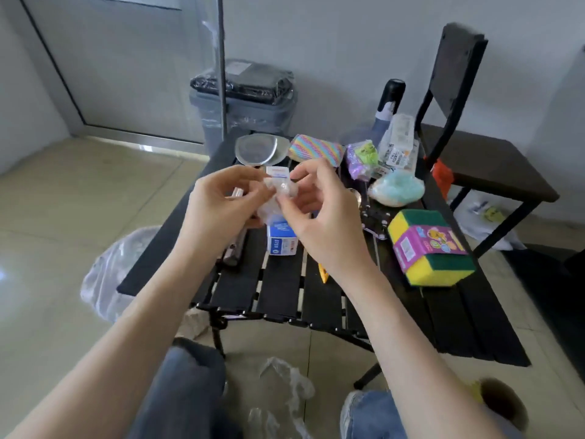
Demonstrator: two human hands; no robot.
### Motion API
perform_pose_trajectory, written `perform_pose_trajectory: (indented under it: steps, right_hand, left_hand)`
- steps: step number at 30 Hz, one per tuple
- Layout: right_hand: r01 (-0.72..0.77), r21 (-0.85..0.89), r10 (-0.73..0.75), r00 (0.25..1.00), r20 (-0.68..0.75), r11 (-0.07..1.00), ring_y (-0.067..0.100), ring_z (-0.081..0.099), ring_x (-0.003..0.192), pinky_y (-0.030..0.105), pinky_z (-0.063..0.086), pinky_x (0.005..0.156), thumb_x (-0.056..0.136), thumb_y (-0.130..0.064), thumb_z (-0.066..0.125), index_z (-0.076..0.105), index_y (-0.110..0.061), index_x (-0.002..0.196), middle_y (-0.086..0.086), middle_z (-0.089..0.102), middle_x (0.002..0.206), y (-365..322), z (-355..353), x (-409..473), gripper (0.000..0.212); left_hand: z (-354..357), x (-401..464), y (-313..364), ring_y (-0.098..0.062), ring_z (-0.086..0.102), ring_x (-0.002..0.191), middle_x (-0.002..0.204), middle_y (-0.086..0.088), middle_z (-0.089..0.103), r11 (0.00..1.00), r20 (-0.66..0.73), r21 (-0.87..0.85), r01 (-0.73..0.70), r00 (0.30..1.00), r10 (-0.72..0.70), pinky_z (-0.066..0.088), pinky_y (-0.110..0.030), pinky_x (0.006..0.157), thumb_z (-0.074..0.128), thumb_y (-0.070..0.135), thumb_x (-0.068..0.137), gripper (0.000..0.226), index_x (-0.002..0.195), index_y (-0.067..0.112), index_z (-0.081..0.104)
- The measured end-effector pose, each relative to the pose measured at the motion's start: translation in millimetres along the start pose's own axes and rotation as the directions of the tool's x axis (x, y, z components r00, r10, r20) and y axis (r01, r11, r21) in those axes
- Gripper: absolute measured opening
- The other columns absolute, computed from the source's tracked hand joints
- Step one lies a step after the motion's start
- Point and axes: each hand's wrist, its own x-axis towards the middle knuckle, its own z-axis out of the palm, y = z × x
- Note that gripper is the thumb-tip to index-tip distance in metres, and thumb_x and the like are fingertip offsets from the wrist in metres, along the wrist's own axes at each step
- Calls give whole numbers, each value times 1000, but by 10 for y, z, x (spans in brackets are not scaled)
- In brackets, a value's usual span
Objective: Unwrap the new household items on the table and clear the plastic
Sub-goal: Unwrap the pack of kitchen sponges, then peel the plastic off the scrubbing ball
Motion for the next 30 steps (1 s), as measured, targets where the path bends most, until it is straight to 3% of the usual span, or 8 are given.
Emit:
perform_pose_trajectory:
  steps: [3, 5, 8, 12, 18, 23, 27, 30]
  right_hand:
    - [2, 33, -4, 999, 34, 999, 4, 61, 67, 15, 51, 62, 85, -8, 71, 56, -13, 87, -9, 60, 72, -186, 485, 129, 16]
    - [5, 54, -12, 992, 125, 999, 4, 63, 73, 16, 53, 66, 85, -11, 71, 63, -7, 88, -7, 65, 76, -277, 800, 219, 9]
    - [61, 1, -58, 958, 282, 998, 11, 68, 83, 30, 55, 79, 85, -8, 68, 72, -5, 90, 2, 73, 93, -368, 1300, 329, 7]
    - [164, -138, -73, 859, 507, 977, 20, 60, 112, 24, 43, 95, 90, -7, 61, 73, -4, 99, 5, 63, 124, -343, 1836, 383, 16]
    - [132, -246, 33, 821, 569, 960, 20, 51, 122, 33, 42, 102, 94, -10, 54, 60, -10, 125, 3, 59, 130, -107, 2009, 444, 32]
    - [111, -274, 31, 884, 466, 955, 16, 53, 117, 13, 32, 94, 92, -6, 54, 61, -11, 126, 1, 62, 125, -6, 1630, 483, 35]
    - [76, -305, 29, 945, 326, 949, 15, 53, 119, 23, 37, 102, 92, -5, 55, 55, -14, 130, 2, 61, 126, 14, 946, 577, 39]
    - [-11, -339, 87, 973, 212, 941, 16, 54, 121, 25, 39, 99, 91, -6, 56, 43, -15, 136, 4, 59, 130, 80, 273, 652, 47]
  left_hand:
    - [-476, -16, -2, -18, 67, 76, 89, -11, 70, 989, -34, -89, 116, 992, -120, 59, -27, 66, 53, 6, 94, 18, 99, 8, 70]
    - [-802, -21, -34, -14, 67, 71, 80, -2, 71, 982, -88, -114, 148, 984, -158, 59, -27, 71, 53, 11, 95, 16, 95, 9, 69]
    - [-1305, 18, -227, -8, 62, 66, 72, 3, 65, 991, -209, 26, 132, 970, -123, 56, -23, 69, 68, 17, 88, 8, 81, 15, 64]
    - [-1805, 65, -706, -9, 65, 80, 96, 8, 65, 939, -322, 267, 215, 939, -124, 53, -20, 70, 73, 15, 83, 20, 91, 27, 59]
    - [-2031, 88, -1138, -4, 38, 115, 145, 8, 39, 845, 6, 359, 397, 904, -428, 33, -23, 93, 61, 31, 91, 68, 147, 23, 25]
    - [-1897, 162, -1012, -6, 38, 131, 144, 7, 43, 916, -138, 367, 166, 983, -123, 32, -23, 101, 56, 21, 95, 47, 140, 23, 41]
    - [-1397, 330, -626, -1, 51, 114, 122, 8, 56, 930, -191, 357, -84, 968, 160, 39, -20, 98, 53, 8, 93, 29, 115, 27, 55]
    - [-801, 499, -382, 0, 50, 106, 118, 6, 57, 919, -86, 363, -155, 976, 199, 36, -8, 89, 54, 8, 90, 27, 112, 24, 57]
